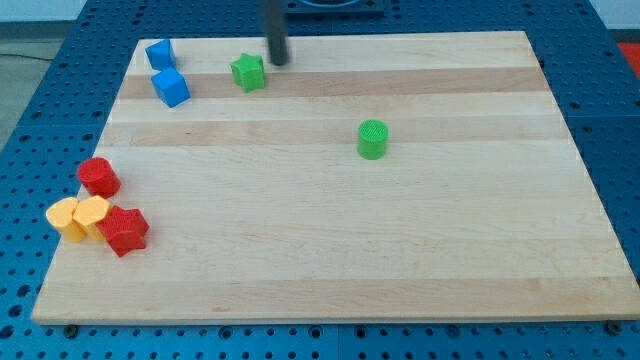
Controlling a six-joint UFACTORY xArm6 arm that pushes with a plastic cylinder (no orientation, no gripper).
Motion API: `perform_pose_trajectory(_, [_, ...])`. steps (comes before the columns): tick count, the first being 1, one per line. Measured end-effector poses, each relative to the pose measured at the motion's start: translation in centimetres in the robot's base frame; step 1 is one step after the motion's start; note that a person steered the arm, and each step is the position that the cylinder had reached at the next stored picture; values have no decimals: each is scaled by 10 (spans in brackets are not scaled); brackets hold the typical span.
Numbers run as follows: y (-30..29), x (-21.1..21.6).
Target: Move the green star to the left of the green circle
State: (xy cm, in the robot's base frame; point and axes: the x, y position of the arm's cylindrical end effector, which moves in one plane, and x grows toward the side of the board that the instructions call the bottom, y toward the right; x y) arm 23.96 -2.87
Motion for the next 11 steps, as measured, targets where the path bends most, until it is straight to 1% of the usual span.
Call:
perform_pose_trajectory(1, [-36, 12])
perform_pose_trajectory(2, [-78, -24])
perform_pose_trajectory(3, [-134, 4])
perform_pose_trajectory(4, [-90, 46])
perform_pose_trajectory(5, [22, 57])
perform_pose_trajectory(6, [69, 96])
perform_pose_trajectory(7, [66, 101])
perform_pose_trajectory(8, [52, 57])
perform_pose_trajectory(9, [14, 109])
perform_pose_trajectory(10, [50, 142])
perform_pose_trajectory(11, [7, 139])
